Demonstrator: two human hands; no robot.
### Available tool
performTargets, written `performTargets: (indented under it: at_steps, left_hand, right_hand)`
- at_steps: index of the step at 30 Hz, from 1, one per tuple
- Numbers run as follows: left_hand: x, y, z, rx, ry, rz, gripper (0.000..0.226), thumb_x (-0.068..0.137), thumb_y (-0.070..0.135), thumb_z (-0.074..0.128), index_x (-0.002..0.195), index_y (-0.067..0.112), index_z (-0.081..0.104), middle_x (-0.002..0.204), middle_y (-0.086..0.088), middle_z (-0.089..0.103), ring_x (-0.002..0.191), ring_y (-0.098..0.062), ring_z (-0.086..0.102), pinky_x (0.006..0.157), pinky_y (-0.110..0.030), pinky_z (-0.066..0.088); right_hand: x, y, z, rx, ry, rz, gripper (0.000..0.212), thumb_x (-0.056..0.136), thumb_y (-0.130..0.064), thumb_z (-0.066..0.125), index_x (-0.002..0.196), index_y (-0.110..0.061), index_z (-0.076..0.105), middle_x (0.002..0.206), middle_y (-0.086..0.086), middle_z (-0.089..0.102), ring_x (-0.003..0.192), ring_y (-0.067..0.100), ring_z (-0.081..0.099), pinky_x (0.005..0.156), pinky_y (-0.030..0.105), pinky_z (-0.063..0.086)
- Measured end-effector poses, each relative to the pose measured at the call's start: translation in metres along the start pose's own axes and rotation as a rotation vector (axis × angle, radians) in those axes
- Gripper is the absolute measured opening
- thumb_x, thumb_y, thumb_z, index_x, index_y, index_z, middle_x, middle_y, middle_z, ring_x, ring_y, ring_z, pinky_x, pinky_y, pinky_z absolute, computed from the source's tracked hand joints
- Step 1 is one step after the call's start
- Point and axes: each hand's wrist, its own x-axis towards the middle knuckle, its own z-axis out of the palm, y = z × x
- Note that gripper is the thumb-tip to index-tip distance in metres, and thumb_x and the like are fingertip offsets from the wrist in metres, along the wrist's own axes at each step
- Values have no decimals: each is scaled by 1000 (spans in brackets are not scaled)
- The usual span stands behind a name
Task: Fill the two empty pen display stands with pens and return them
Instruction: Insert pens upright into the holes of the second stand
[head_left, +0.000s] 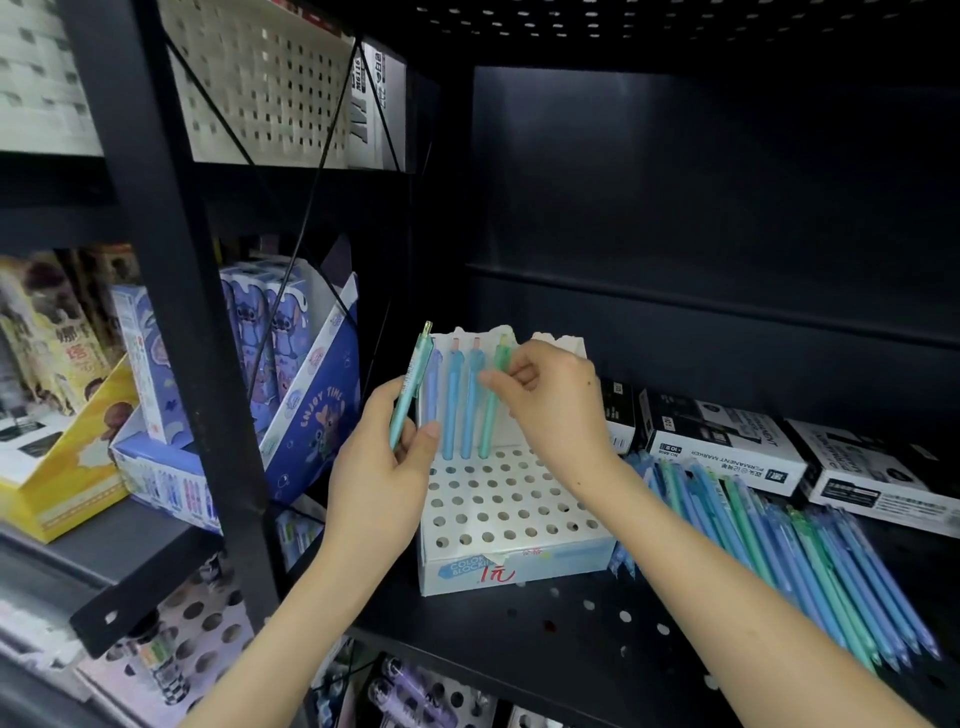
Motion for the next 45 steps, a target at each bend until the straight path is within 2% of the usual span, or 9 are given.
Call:
performTargets:
  at_steps: [4,11,16,19,23,29,33,41,45]
  left_hand:
    - [1,0,-1,-2,-5,-5,34,93,16,53,118,38,46,67,4,44,58,0,44,55,-8,37]
    - [1,2,0,28,8,-1,35,93,19,53,121,38,46,72,1,48,61,-2,46,56,-12,38]
    - [-3,15,-5,-13,12,123,18,99,34,37,112,41,49,92,19,61,87,10,56,66,-5,39]
    - [-5,22,-4,84,-54,274,29,97,34,35,112,30,58,88,16,60,83,0,56,66,-11,40]
    - [-4,31,2,184,-119,393,31,98,30,37,118,23,59,89,17,56,79,1,51,68,-13,36]
    - [3,18,-4,400,21,312,51,92,45,33,135,20,46,117,1,49,104,-13,45,82,-21,27]
    - [2,3,2,383,-24,198,60,91,47,33,146,25,24,134,-2,44,121,-16,40,94,-25,26]
    - [-5,-2,9,297,-66,167,58,98,27,38,149,29,12,144,4,37,112,12,27,89,-16,28]
    - [-6,-2,12,245,-60,143,56,98,26,37,149,28,13,138,14,33,101,30,19,79,8,21]
  right_hand:
    - [0,6,5,62,-63,67,21,81,-26,71,73,-9,60,67,5,62,63,24,62,62,38,54]
    - [0,13,1,172,-229,217,20,79,-23,74,80,-6,63,67,6,63,48,9,53,42,15,39]
    - [-9,1,-16,70,-104,129,24,83,-38,66,95,-18,68,78,-6,65,64,4,56,64,19,47]
    - [-19,-25,-40,341,-116,64,14,88,-35,59,90,-26,69,70,-12,65,58,-1,55,61,16,45]
    - [-26,-37,-57,524,-216,28,11,87,-21,62,91,-15,70,68,-8,64,58,1,55,51,13,41]
    - [-11,-19,-81,350,101,62,17,90,-23,60,81,-8,64,67,3,66,54,5,60,49,19,46]
    - [-7,-3,-67,55,110,21,18,88,-30,62,81,-13,64,66,-2,65,55,8,62,54,29,52]
    - [-2,2,-37,-36,39,-28,25,88,-29,62,77,-6,62,65,6,64,60,22,63,63,37,52]
    - [1,3,-27,-81,-14,-13,20,89,-26,62,76,-10,59,65,3,62,60,22,63,62,31,51]
